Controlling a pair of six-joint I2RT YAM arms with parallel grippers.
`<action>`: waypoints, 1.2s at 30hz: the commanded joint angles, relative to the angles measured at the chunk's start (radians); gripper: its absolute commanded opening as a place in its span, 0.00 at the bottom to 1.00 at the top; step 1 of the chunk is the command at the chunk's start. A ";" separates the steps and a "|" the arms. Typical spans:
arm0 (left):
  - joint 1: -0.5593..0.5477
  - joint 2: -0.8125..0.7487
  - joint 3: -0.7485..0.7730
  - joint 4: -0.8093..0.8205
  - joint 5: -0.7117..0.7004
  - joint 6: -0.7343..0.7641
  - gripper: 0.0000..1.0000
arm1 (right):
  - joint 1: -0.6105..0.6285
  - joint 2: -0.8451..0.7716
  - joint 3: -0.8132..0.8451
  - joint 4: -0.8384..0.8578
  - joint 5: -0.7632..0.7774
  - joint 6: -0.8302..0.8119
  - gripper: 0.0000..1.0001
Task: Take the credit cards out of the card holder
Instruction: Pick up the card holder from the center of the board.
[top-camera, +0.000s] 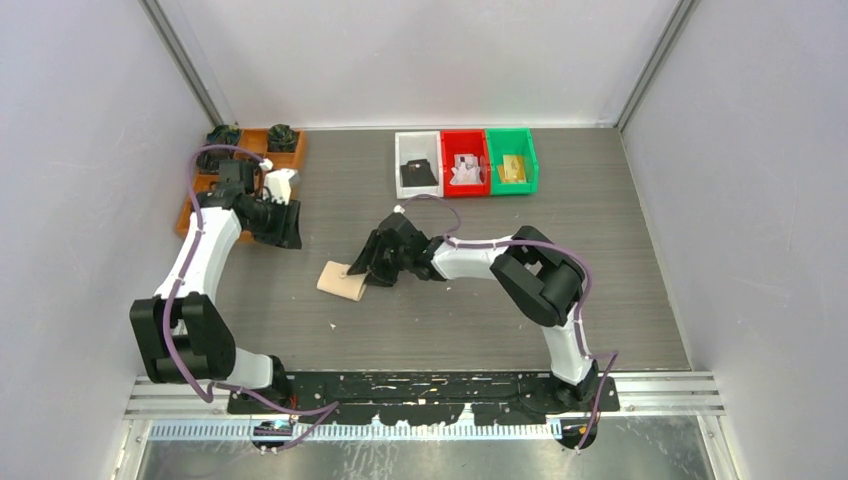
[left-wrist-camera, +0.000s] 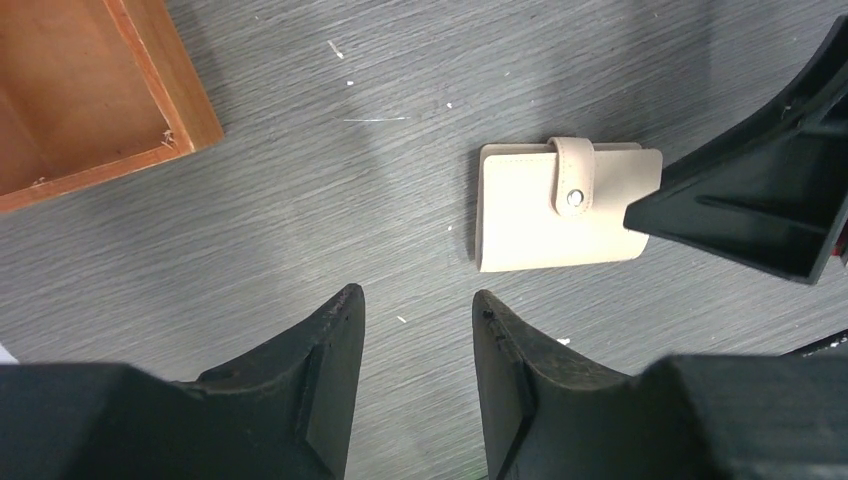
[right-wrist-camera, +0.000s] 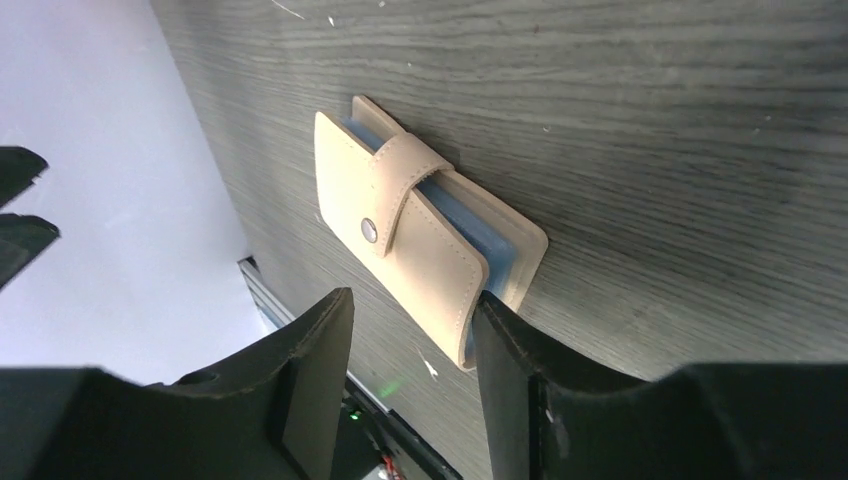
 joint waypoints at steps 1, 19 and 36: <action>-0.003 -0.041 0.002 0.020 0.003 0.028 0.44 | 0.000 -0.003 0.015 0.082 -0.040 0.051 0.52; -0.003 -0.057 0.005 -0.017 0.037 0.011 0.42 | -0.009 0.080 -0.007 0.297 -0.070 0.143 0.11; -0.020 -0.058 0.015 -0.108 0.255 -0.038 0.61 | -0.159 -0.126 -0.067 0.446 -0.329 0.008 0.01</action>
